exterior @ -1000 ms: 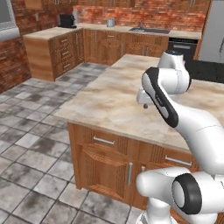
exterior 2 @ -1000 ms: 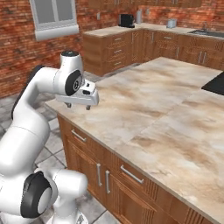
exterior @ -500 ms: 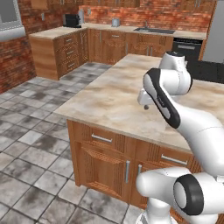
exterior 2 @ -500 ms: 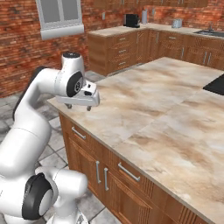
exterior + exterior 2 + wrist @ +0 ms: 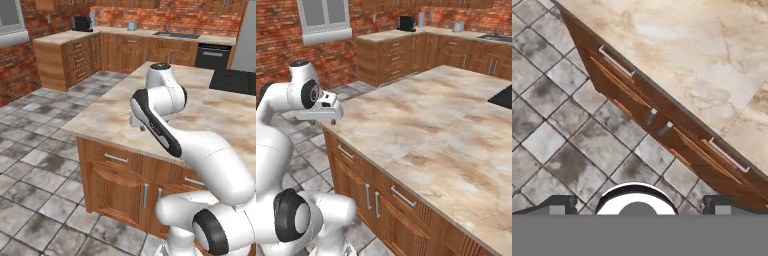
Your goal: Take a straw from the drawer in front and place it inside the glass cup on the dining counter.
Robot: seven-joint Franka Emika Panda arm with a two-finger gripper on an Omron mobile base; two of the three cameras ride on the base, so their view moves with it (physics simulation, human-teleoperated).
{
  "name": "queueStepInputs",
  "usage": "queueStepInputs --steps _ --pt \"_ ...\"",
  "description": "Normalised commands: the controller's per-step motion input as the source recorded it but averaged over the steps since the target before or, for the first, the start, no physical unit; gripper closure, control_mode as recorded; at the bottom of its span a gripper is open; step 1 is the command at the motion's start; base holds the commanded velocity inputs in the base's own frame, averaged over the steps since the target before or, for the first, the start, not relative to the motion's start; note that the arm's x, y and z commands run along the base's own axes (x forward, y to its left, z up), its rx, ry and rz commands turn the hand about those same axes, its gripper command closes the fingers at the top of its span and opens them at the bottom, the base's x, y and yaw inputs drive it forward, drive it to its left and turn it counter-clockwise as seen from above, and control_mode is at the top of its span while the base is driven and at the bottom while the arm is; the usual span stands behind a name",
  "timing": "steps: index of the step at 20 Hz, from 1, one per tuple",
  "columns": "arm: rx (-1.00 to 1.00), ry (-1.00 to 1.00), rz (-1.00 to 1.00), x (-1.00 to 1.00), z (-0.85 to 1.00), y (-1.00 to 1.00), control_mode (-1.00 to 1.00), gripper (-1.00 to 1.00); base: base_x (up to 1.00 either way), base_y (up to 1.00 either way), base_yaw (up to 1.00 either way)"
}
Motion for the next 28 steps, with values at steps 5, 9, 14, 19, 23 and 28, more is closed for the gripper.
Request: queueStepInputs --steps 5,9,14,19,23,28 --pt "-0.24 0.0 -0.04 0.0 -0.23 1.0 -1.0 -1.0 0.0 0.0 0.0" --pt "-0.25 0.0 -0.03 0.03 -0.32 0.97 -1.0 -1.0 0.0 0.0 0.0" --pt "-0.28 0.0 -0.01 0.07 -0.42 0.74 -1.0 -1.0 0.0 0.0 0.0" --pt "-0.28 0.0 0.0 0.12 -0.5 0.46 -1.0 -1.0 0.0 0.0 0.0" --pt "-0.25 0.0 0.0 0.36 -0.46 0.32 -1.0 -1.0 0.0 0.0 0.0" --pt "-0.22 0.0 0.0 0.39 -0.43 0.07 -1.0 -1.0 0.0 0.0 0.0"
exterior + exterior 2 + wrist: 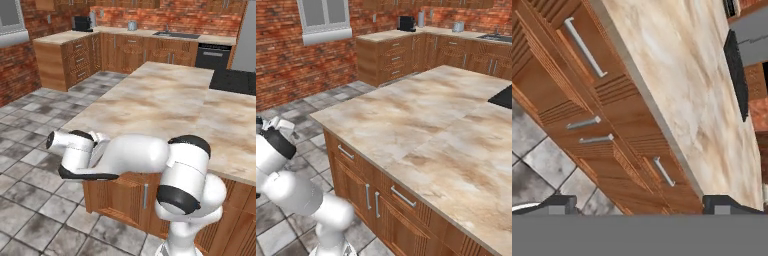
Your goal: Take a straw from the drawer in front and place it inside the glass cup on the dining counter.
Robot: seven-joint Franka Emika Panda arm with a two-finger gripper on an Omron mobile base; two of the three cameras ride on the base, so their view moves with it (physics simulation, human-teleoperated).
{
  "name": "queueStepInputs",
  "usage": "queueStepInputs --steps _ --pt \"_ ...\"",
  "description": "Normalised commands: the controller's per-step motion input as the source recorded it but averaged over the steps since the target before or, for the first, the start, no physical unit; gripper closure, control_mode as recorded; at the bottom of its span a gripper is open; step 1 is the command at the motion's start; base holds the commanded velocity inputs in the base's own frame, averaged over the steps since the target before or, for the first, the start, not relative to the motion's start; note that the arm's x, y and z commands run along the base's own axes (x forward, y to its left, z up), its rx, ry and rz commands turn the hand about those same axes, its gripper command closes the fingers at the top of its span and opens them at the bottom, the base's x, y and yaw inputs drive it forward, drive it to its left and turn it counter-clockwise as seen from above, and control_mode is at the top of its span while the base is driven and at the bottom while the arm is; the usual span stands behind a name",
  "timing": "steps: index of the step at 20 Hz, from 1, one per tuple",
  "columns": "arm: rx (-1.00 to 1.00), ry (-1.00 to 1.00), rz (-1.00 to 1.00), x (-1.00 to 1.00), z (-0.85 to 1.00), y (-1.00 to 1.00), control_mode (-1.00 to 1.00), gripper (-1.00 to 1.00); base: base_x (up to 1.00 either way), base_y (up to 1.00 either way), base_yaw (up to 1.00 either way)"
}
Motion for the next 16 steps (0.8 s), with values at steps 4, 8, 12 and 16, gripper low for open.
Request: queueStepInputs --steps 4,8,12,16 --pt "-0.19 0.0 0.0 0.42 -0.42 0.0 -1.0 -1.0 0.0 0.0 0.0" --pt "-0.16 -0.01 0.0 0.3 -0.34 0.0 -1.0 -1.0 0.0 0.0 0.0" --pt "-0.12 -0.02 0.0 0.23 -0.33 0.0 -1.0 -1.0 0.0 0.0 0.0" --pt "-0.13 0.0 0.0 0.19 -0.41 0.0 -1.0 -1.0 0.0 0.0 0.0"
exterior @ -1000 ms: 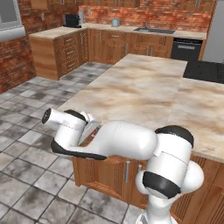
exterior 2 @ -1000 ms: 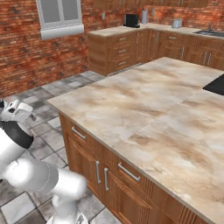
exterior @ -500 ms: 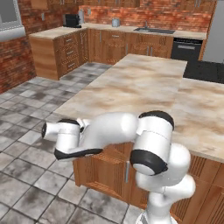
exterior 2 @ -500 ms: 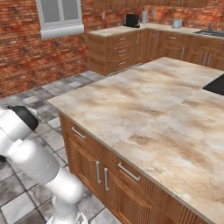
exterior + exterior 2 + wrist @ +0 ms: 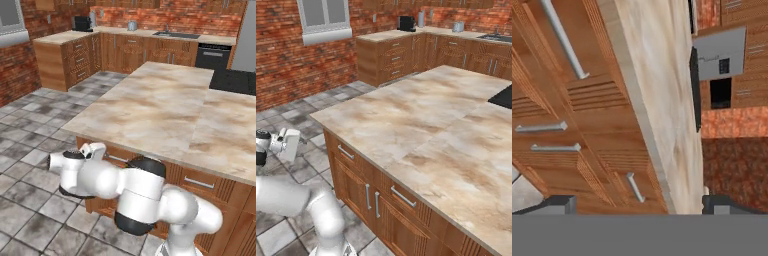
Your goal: Take a straw from the drawer in front and place it inside the glass cup on the dining counter.
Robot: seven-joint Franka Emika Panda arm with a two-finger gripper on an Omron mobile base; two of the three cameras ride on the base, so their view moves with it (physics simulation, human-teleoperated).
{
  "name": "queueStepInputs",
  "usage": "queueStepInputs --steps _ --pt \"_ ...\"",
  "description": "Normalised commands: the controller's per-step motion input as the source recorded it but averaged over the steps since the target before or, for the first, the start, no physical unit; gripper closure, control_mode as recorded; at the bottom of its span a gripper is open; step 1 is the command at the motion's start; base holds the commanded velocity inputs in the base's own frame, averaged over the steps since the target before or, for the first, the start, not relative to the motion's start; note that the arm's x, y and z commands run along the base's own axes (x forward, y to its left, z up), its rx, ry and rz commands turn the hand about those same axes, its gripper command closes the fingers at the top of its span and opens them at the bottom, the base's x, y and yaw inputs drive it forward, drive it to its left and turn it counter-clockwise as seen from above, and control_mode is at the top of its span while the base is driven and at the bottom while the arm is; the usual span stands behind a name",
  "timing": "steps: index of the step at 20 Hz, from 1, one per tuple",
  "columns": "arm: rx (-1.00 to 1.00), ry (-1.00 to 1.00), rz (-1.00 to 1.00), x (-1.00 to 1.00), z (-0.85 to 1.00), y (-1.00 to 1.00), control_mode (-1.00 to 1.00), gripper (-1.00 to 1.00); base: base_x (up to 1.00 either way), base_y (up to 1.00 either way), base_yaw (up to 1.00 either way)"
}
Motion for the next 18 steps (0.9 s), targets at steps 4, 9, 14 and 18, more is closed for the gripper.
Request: queueStepInputs --steps 4,9,14,18 --pt "-0.15 -0.03 0.0 0.18 -0.35 0.0 -1.0 -1.0 0.0 0.0 0.0" --pt "-0.13 -0.01 0.0 0.28 -0.25 0.0 -1.0 -1.0 0.0 0.0 0.0" --pt "-0.07 0.0 0.0 0.27 -0.25 -0.04 -1.0 -1.0 0.0 0.0 0.0" --pt "-0.01 0.0 0.07 0.25 -0.27 -0.14 -1.0 -1.0 0.0 0.0 0.0"
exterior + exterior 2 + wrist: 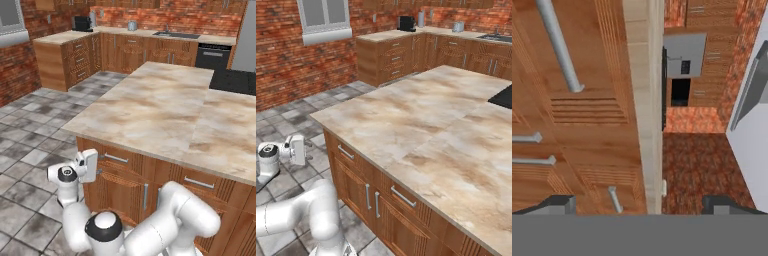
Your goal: Take a straw from the drawer in front and place it inside the glass cup on the dining counter.
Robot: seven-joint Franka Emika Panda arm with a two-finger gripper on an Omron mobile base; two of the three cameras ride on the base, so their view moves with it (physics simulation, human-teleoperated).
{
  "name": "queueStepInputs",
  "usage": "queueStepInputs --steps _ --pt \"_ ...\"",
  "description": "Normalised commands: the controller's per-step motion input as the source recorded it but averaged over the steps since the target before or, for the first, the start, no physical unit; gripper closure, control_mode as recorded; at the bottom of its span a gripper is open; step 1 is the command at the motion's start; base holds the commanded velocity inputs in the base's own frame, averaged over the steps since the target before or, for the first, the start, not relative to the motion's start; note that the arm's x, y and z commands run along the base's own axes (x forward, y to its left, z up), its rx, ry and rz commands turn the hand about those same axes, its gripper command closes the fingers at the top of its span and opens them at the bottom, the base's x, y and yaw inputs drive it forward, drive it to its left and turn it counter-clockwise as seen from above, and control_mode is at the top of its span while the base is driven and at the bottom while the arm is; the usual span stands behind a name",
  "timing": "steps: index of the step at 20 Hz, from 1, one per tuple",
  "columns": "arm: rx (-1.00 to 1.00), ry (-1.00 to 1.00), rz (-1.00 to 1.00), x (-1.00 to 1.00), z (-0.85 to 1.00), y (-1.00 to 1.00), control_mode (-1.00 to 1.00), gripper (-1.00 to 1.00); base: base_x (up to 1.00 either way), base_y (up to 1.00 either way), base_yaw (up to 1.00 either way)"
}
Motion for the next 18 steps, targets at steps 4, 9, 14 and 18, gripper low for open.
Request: queueStepInputs --steps 4,9,14,18 --pt "0.0 0.0 0.11 0.34 -0.29 -0.09 -1.0 -1.0 0.0 0.0 0.0" --pt "0.0 0.0 0.11 0.35 -0.29 -0.09 -1.0 -1.0 0.0 0.0 0.0" --pt "0.0 0.0 0.09 0.32 -0.33 -0.04 -1.0 -1.0 0.0 0.0 0.0" --pt "0.0 0.0 0.03 0.29 -0.33 0.0 -1.0 -1.0 0.0 0.0 0.0"
